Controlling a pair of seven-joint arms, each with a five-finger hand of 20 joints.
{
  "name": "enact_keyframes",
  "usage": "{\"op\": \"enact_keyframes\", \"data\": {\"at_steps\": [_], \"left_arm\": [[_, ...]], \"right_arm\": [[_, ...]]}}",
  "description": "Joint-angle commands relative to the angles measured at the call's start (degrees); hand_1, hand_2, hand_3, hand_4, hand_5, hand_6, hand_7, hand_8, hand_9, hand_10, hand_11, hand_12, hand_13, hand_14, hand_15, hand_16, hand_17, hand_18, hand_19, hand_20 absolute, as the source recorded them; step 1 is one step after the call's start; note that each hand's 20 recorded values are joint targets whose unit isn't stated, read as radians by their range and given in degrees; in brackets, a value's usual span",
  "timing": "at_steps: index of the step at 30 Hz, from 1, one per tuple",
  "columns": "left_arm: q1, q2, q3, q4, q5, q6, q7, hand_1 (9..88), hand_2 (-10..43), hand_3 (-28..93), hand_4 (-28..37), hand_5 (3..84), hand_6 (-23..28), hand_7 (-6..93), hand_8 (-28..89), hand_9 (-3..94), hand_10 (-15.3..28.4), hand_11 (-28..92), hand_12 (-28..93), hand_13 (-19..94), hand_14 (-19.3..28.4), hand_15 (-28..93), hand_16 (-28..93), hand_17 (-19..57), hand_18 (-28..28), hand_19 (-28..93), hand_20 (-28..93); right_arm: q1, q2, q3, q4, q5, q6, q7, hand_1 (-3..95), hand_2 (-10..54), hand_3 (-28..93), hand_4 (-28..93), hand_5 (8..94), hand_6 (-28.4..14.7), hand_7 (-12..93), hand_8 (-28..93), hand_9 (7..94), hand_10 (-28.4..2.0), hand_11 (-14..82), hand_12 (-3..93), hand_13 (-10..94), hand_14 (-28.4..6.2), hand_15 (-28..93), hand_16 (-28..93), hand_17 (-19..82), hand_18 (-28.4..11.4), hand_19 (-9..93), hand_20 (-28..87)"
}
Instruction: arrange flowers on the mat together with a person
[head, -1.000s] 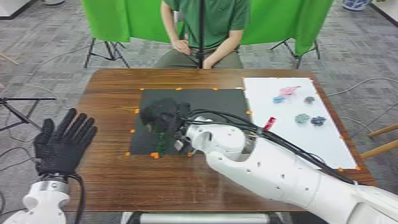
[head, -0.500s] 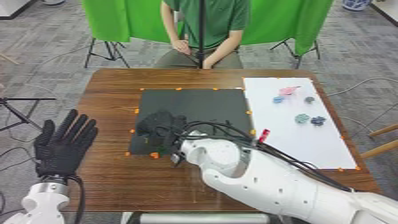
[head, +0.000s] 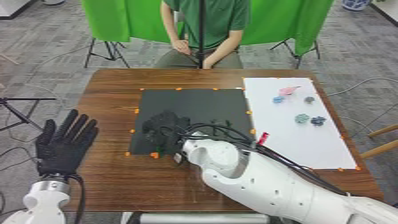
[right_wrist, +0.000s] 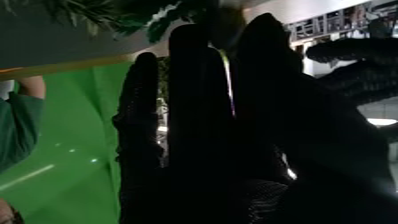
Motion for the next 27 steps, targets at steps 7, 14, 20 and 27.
{"op": "enact_keyframes", "data": {"at_steps": [7,14,20,27], "left_arm": [[1.00,-1.31,-0.99,0.02,-0.23,0.01,-1.37,23.8,11.8,70,-28.3,41.2,6.8,5.1,-9,36.2,13.0,13,6,28,15.8,30,-6,-1.4,11.3,25,13],[2.92,-1.89,-2.64,-0.71,-0.28,0.09,-0.90,23.8,11.8,70,-28.3,41.1,6.8,5.1,-9,36.2,12.9,13,6,28,15.0,29,-7,-1.7,11.0,24,12],[4.91,-2.21,-4.01,-1.51,-0.41,0.31,-0.34,23.7,11.7,70,-28.3,41.1,6.7,5.1,-9,36.2,12.8,13,5,28,14.8,28,-7,-1.5,10.8,23,11],[6.27,-2.10,-4.76,-2.25,-0.26,-0.12,0.81,23.7,11.6,70,-28.3,41.1,6.6,5.1,-9,36.3,12.8,13,6,28,14.1,27,-7,-1.5,10.7,22,11]], "right_arm": [[-4.12,2.43,6.33,-7.03,5.95,1.94,2.20,57.3,-9.5,68,-28,53.6,5.0,23,-17,49.9,-10.3,11.3,17.0,54,-5.4,49,33,27,-15.3,67,40],[-12.08,10.49,18.41,-16.78,16.77,4.70,4.18,49.0,-9.5,74,-28,49.6,2.5,21,-15,48.0,-11.7,10.2,16.7,52,-8.1,48,22,26,-15.7,66,38],[-22.08,14.42,32.83,-21.05,29.49,6.01,4.34,39.6,-3.6,74,-24,48.8,-1.6,16,-13,46.9,-13.8,8.7,16.3,49,-11.3,30,19,24,-15.6,50,28],[-35.54,17.65,49.57,-23.91,44.90,9.19,-2.86,35.8,-0.9,73,-23,47.7,-2.3,15,-12,45.1,-13.4,6.5,15.3,42,-11.3,12,21,22,-12.5,23,21]]}}
